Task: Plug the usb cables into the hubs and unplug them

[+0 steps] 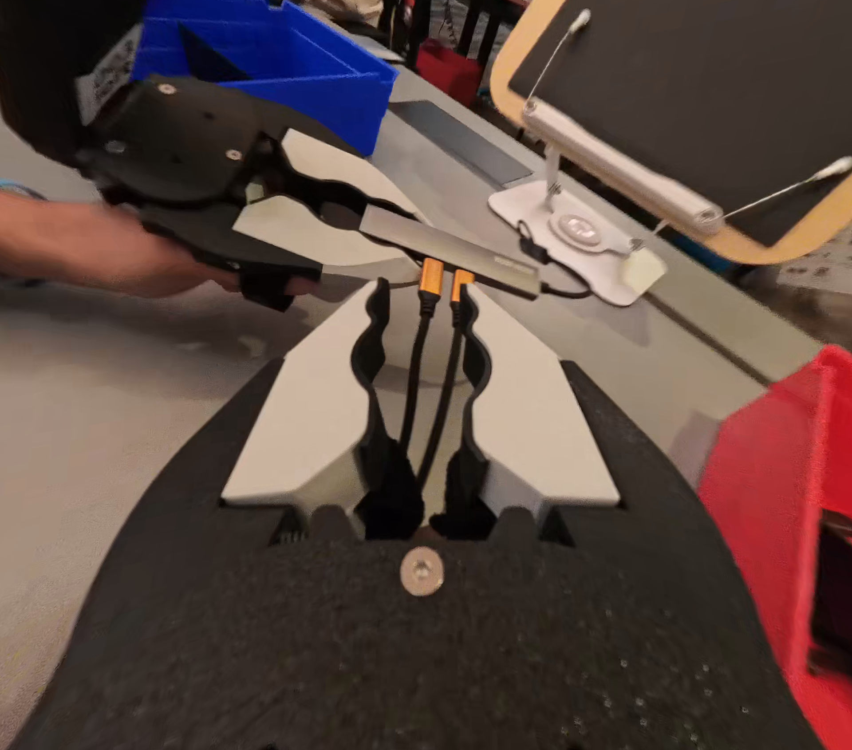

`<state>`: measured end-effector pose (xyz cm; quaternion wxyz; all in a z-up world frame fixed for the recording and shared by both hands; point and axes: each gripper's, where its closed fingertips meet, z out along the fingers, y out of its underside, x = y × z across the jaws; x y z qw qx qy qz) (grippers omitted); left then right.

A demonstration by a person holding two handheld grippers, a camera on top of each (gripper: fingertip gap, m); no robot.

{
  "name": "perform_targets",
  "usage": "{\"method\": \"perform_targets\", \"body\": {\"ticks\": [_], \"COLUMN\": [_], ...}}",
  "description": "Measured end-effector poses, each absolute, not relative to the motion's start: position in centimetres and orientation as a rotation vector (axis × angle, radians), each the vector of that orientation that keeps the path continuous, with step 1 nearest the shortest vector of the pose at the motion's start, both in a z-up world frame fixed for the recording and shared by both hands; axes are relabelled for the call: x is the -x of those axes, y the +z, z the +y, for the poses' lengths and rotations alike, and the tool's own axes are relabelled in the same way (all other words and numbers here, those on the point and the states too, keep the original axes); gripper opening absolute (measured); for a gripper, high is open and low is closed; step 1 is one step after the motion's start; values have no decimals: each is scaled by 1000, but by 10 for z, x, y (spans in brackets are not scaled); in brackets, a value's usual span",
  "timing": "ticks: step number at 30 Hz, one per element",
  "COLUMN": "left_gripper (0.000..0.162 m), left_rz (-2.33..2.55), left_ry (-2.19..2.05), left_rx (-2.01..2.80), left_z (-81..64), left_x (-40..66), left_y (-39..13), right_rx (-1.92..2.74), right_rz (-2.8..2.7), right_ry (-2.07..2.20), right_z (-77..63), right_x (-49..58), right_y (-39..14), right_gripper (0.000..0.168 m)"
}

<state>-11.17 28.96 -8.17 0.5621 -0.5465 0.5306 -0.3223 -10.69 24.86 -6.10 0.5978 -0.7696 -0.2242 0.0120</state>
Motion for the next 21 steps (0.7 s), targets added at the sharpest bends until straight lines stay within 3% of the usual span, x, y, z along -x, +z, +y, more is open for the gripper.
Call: {"method": "perform_targets", "body": {"ticks": [6, 21], "left_gripper": [25, 25], "left_rz": [1237, 1205], "left_ry": [-673, -689], "left_rx": [1158, 1250], "left_z": [278, 281], "left_x": [110, 113], "left_y": [-86, -94], "right_rx": [1856, 1877], "right_rz": [-449, -325], "right_ry": [171, 187], "right_z": [254, 256], "right_x": [108, 107], "right_y": [-86, -95], "right_gripper": [16, 10]}}
